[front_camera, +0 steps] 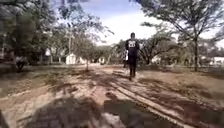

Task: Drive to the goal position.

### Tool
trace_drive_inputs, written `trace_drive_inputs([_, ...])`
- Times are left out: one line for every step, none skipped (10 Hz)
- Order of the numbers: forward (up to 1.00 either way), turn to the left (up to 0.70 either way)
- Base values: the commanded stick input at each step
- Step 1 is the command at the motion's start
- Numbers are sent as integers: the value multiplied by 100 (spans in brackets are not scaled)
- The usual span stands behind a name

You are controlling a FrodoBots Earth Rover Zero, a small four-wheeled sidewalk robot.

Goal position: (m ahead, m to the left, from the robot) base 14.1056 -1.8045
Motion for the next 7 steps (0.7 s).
trace_drive_inputs([85, 0])
trace_drive_inputs([85, 0])
trace_drive_inputs([85, 0])
trace_drive_inputs([85, 0])
trace_drive_inputs([85, 0])
trace_drive_inputs([85, 0])
trace_drive_inputs([85, 0])
